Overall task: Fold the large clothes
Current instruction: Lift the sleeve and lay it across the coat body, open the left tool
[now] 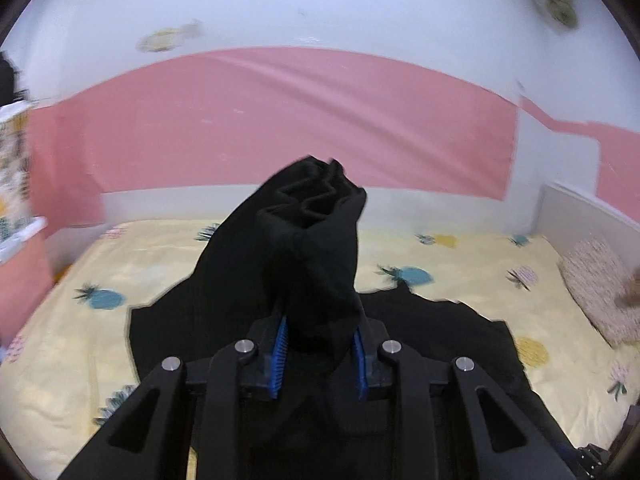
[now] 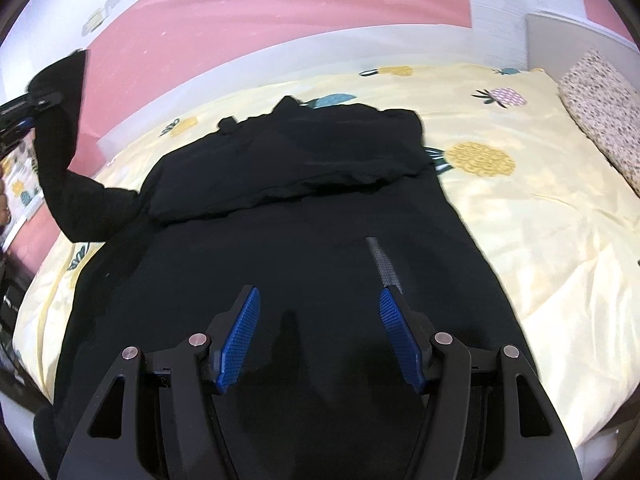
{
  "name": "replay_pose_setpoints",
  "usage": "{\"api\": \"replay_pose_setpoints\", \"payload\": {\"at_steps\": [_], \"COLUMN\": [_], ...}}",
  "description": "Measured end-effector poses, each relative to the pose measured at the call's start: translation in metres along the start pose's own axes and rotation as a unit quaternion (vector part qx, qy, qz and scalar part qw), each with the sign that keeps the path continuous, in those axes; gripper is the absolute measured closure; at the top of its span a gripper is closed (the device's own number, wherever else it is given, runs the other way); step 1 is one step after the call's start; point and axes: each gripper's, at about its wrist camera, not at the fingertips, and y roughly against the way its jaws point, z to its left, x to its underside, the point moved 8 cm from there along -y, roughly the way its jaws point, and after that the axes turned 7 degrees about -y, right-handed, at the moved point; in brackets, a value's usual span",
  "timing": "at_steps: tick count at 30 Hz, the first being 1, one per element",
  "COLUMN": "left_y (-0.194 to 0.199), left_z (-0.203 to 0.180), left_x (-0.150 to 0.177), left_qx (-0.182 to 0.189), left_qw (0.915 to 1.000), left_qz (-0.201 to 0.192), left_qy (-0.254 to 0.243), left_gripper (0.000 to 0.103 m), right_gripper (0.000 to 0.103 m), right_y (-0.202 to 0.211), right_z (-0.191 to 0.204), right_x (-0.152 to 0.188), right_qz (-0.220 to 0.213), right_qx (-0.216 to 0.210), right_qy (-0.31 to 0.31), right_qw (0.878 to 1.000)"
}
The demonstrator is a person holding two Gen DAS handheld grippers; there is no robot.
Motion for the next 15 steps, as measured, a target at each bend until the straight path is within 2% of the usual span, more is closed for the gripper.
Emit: {"api": "replay_pose_setpoints", "payload": {"at_steps": [4, 9, 15], "left_y": [-0.041, -0.085, -0.117], "left_z": [-0.052, -0.1, -0.137], "left_x": [0.015, 0.046, 0.097], "left_qx": [0.042, 0.08, 0.114], "left_qw": [0.9985, 0.9934, 0.9833], "left_qz": [0.031, 0.079, 0.135], "left_qy": [-0.015, -0.026, -0.042], "left_gripper": [0.076, 0.076, 0.076], "right_gripper": [0.04, 0.04, 0.04], "right_y": [-0.002, -0.01, -0.018], "right_z": [-0.018, -0.028, -0.034], "right_x": [-0.003, -0.003, -0.003], "right_qz": [0.0, 0.009, 0.014], "right_qx": [0.006, 0.007, 0.007], "right_qy": [-0.016, -0.024, -0.028], "right_qw": [1.0, 1.0, 0.999]}}
